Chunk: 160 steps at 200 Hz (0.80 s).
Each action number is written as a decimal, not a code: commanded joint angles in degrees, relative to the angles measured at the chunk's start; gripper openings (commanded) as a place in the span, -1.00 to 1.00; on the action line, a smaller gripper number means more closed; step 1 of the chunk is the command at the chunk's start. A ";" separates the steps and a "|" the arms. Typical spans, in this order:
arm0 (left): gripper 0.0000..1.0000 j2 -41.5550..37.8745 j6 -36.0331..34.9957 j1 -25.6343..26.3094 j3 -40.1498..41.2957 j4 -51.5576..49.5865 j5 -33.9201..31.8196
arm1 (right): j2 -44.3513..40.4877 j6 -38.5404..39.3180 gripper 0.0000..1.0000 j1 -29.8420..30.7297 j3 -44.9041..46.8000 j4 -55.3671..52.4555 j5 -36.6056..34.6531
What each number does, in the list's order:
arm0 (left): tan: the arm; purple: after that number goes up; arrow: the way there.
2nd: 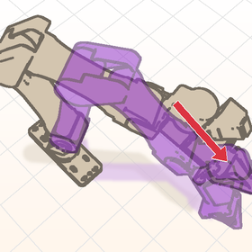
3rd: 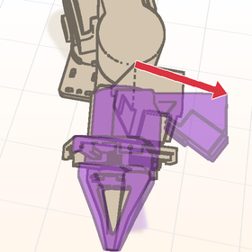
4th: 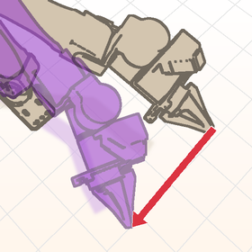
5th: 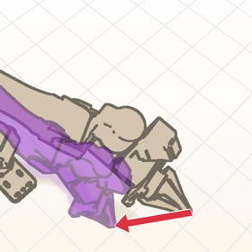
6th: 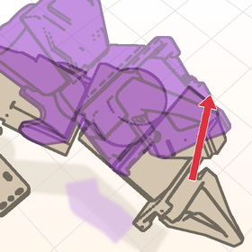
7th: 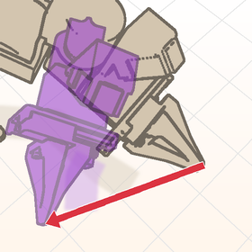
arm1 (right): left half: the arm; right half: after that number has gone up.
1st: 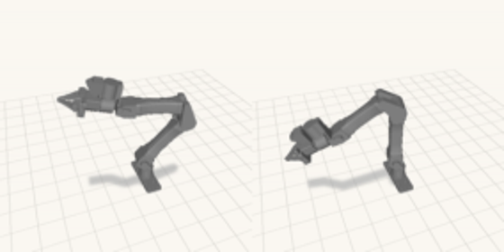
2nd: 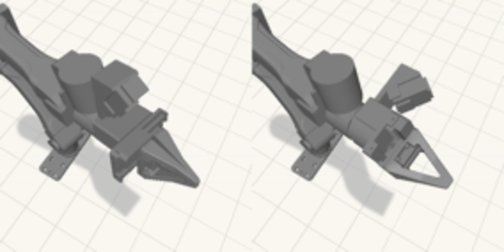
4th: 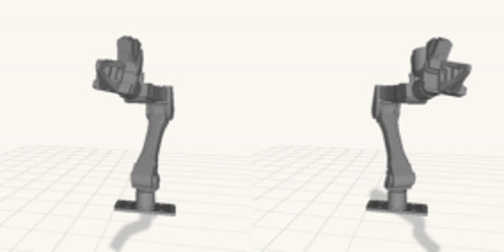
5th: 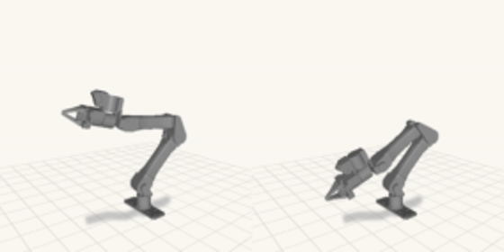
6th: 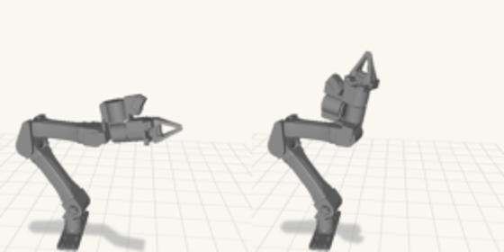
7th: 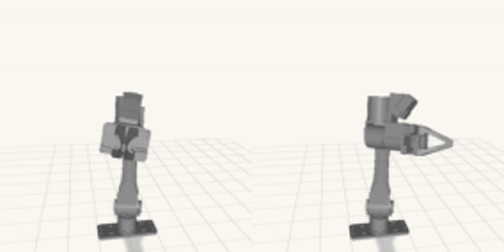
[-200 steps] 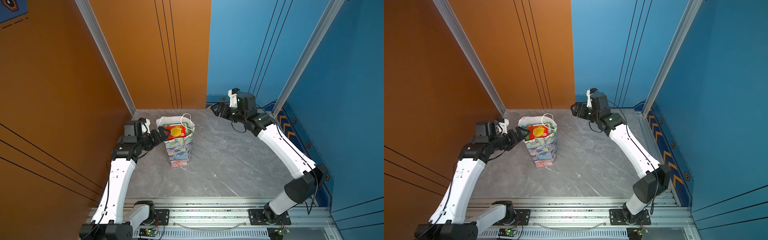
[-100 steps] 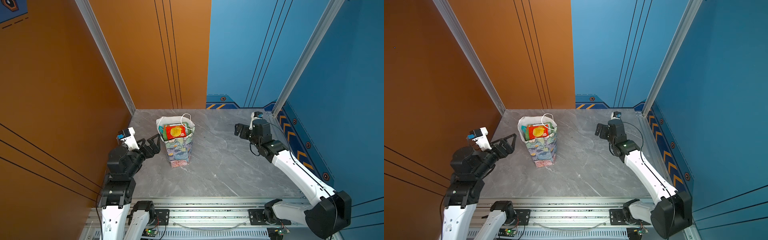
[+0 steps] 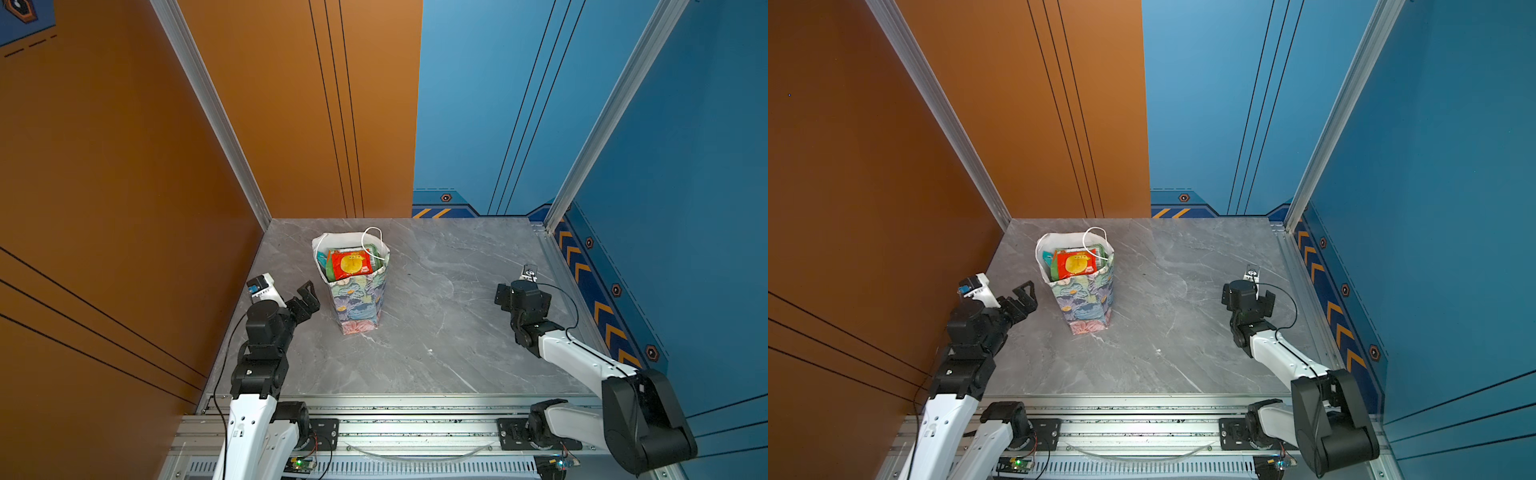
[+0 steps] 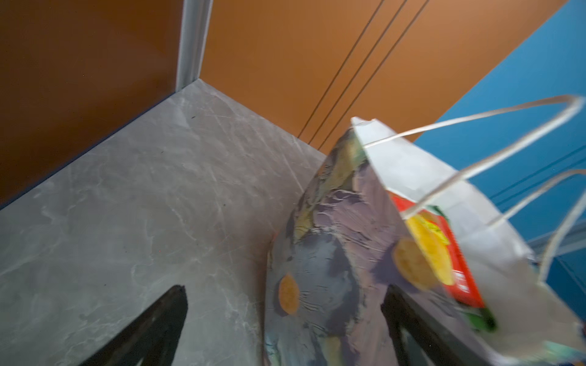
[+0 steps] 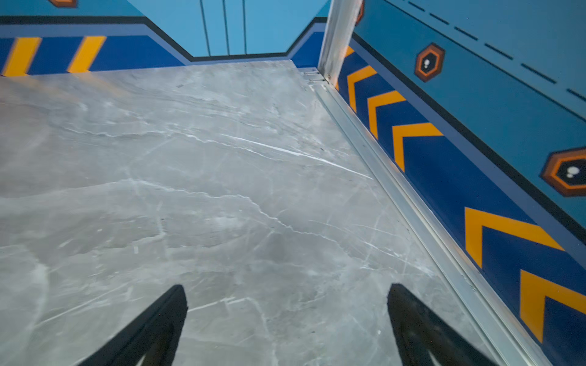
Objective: Place the snacks into the paper bag
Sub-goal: Reset both arms
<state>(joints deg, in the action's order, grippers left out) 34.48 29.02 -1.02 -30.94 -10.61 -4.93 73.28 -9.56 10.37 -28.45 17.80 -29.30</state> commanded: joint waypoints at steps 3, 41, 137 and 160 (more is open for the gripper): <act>0.96 1.33 -3.39 0.83 6.96 11.17 -12.88 | 4.01 4.24 1.00 -1.11 0.90 12.83 -3.74; 0.96 4.76 -11.49 2.29 19.16 28.49 -23.01 | 8.31 7.07 1.00 -2.46 4.19 23.40 2.49; 0.96 32.12 -23.76 0.84 23.13 62.78 -10.75 | 11.98 7.68 1.00 -5.80 4.83 26.91 15.02; 0.96 39.32 -24.83 0.37 21.20 69.07 -10.15 | 11.97 7.64 1.00 -5.93 4.73 26.58 15.10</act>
<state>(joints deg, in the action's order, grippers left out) 68.27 6.76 0.03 -7.31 47.64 -18.65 84.88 -2.50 4.84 -23.77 43.13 -16.45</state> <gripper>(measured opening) 0.979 0.999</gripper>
